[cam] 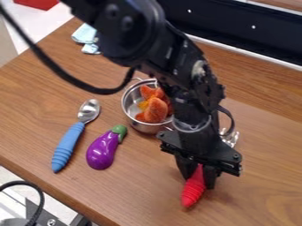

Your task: Move the red fork to the right side of the table

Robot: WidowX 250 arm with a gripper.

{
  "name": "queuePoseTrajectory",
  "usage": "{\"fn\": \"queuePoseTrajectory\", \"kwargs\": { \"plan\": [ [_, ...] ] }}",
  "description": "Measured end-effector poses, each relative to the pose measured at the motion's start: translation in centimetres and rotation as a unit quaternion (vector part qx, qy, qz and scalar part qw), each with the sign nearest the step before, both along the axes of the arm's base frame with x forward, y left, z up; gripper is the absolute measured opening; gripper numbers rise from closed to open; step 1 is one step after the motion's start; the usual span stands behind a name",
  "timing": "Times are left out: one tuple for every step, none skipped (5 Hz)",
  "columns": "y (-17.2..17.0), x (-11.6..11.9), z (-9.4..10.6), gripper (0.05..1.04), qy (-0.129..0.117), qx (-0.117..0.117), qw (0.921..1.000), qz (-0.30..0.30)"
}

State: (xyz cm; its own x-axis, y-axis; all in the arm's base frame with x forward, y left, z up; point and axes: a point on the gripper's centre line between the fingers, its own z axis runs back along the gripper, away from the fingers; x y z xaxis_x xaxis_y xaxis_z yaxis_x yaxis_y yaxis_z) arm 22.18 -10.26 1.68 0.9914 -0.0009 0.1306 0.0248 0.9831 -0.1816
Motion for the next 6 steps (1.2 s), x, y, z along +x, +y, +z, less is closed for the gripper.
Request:
{"fn": "queuePoseTrajectory", "kwargs": {
  "plan": [
    [-0.2,0.4,-0.5,0.366,0.003,0.005,1.0,0.005],
    [-0.2,0.5,-0.5,0.434,0.003,0.005,0.9999,0.014],
    [-0.2,0.3,-0.5,0.723,0.013,-0.002,0.9996,0.026],
    [0.1,0.3,-0.4,0.969,0.02,-0.001,0.9995,0.023],
    [0.3,0.5,0.5,0.998,0.026,-0.006,0.9994,0.021],
    [0.3,0.6,2.5,0.998,0.023,-0.025,0.9992,0.022]
  ]
}}
